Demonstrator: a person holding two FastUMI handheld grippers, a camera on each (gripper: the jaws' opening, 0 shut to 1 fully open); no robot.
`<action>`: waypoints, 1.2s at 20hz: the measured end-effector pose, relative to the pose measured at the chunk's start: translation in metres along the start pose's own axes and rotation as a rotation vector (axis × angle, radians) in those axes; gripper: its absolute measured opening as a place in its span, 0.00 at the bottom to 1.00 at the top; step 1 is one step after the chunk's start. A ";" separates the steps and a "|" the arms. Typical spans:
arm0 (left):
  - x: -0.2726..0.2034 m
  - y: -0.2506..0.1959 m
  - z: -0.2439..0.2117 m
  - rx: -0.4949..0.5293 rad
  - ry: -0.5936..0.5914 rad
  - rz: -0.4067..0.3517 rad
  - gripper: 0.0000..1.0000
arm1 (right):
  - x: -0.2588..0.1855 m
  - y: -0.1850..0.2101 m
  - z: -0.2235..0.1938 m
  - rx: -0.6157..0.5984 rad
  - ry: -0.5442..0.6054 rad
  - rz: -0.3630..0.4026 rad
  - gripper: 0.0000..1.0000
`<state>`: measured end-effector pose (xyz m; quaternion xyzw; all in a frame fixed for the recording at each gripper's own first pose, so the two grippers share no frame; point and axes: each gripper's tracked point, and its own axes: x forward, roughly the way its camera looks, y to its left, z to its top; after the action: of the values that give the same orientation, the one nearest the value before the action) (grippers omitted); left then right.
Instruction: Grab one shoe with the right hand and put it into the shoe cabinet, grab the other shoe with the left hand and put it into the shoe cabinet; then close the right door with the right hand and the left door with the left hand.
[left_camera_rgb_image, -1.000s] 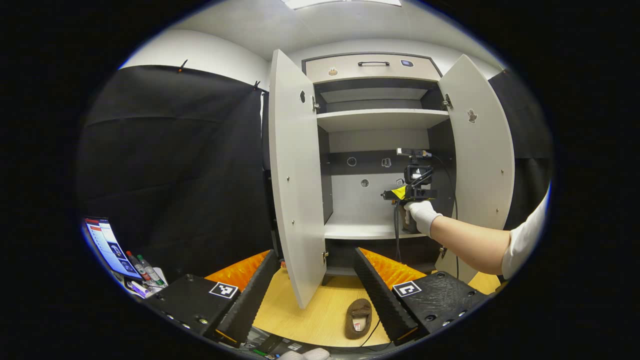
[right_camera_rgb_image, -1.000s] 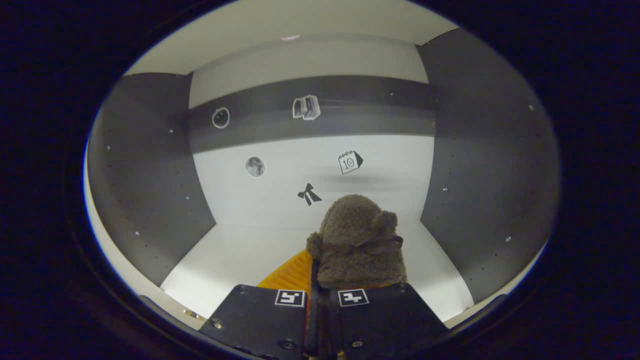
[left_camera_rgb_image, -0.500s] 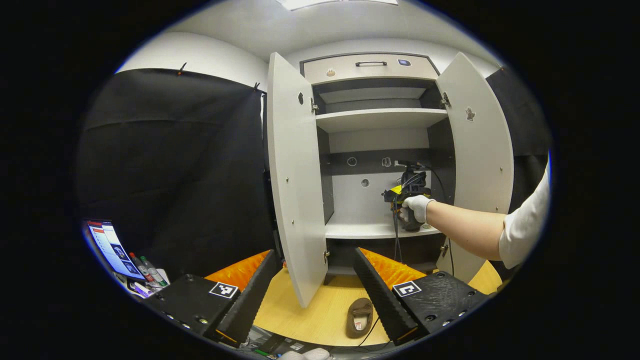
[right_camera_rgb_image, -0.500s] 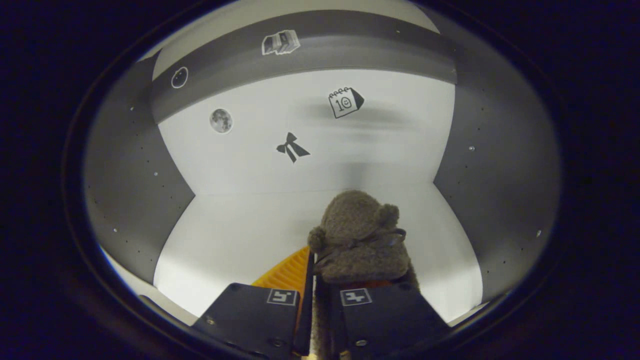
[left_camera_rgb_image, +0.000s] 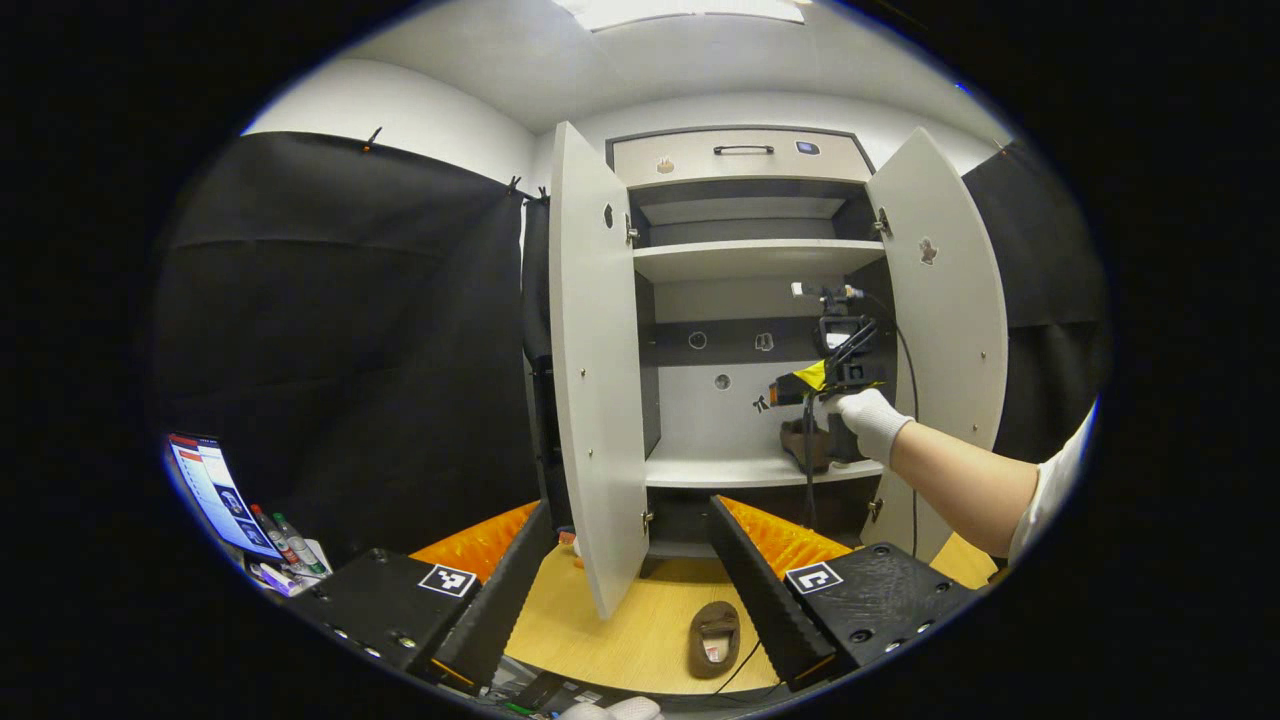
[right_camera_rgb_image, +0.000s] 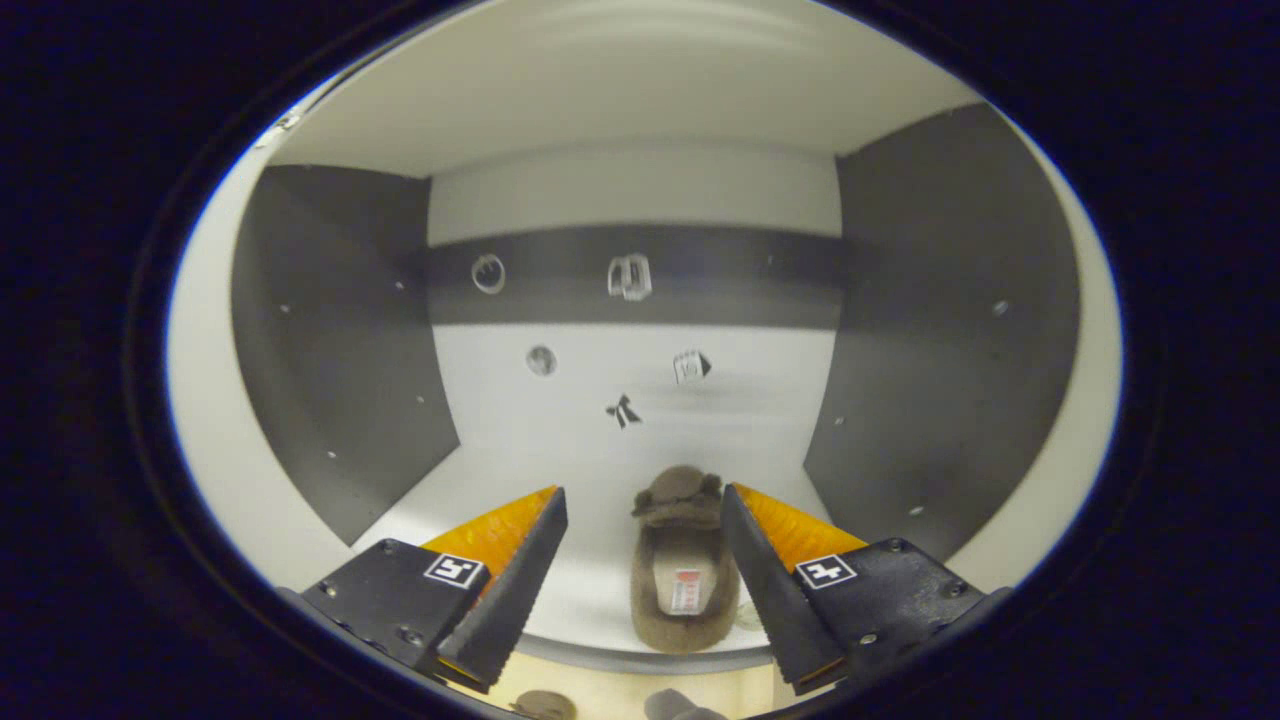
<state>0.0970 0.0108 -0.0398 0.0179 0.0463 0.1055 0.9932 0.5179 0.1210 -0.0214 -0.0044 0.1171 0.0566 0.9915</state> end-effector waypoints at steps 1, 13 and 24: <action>-0.003 0.003 0.000 0.000 -0.002 -0.009 0.96 | -0.023 0.001 0.006 -0.001 -0.032 0.000 0.99; -0.035 0.031 -0.029 0.013 -0.004 -0.150 0.96 | -0.270 -0.015 -0.032 0.079 -0.239 -0.002 0.99; 0.000 -0.026 -0.067 0.030 0.035 -0.254 0.96 | -0.388 -0.093 -0.170 0.068 -0.088 -0.105 0.99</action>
<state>0.0957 -0.0129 -0.1071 0.0249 0.0670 -0.0216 0.9972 0.1145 -0.0186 -0.0968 0.0258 0.0751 0.0008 0.9968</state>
